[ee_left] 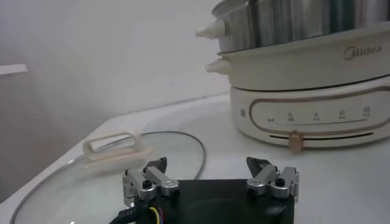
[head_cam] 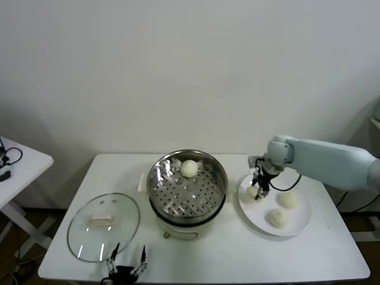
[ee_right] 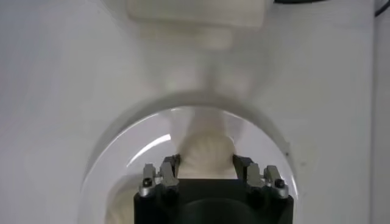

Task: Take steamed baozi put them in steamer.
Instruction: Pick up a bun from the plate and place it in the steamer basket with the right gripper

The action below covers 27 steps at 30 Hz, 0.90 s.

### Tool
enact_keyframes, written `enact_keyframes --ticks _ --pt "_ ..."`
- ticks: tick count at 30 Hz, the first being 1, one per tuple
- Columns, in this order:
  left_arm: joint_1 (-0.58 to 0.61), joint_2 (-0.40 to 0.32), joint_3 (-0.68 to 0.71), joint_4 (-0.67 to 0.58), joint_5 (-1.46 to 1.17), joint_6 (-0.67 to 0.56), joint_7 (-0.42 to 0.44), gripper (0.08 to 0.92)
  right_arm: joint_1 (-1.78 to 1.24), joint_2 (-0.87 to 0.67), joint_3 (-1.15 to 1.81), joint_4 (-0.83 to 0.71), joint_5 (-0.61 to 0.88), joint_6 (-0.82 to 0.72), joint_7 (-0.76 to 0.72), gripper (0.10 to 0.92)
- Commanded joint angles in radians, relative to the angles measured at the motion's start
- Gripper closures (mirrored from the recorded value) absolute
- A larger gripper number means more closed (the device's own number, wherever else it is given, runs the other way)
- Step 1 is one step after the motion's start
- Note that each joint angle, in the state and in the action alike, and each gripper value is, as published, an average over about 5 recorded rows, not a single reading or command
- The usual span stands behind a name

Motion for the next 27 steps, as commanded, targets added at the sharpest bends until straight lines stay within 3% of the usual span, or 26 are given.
enact_keyframes --ticks 1,7,13,27 --pt "0.000 0.000 0.001 -0.001 0.000 0.000 0.000 0.177 0.515 0.010 -0.255 0.251 0.276 -0.001 -0.073 0.414" --pt "0.000 0.003 0.004 -0.005 0.002 -0.001 0.000 0.177 0.706 0.086 -0.271 0.379 0.445 -0.057 -0.072 0.414" --pt "0.000 0.006 0.010 -0.008 0.009 -0.002 0.000 0.177 0.641 0.200 -0.124 0.399 0.518 -0.164 0.019 0.414" --pt "-0.006 0.016 0.003 -0.009 0.007 0.000 0.003 0.177 0.252 0.568 0.016 0.156 0.369 -0.234 0.147 0.415"
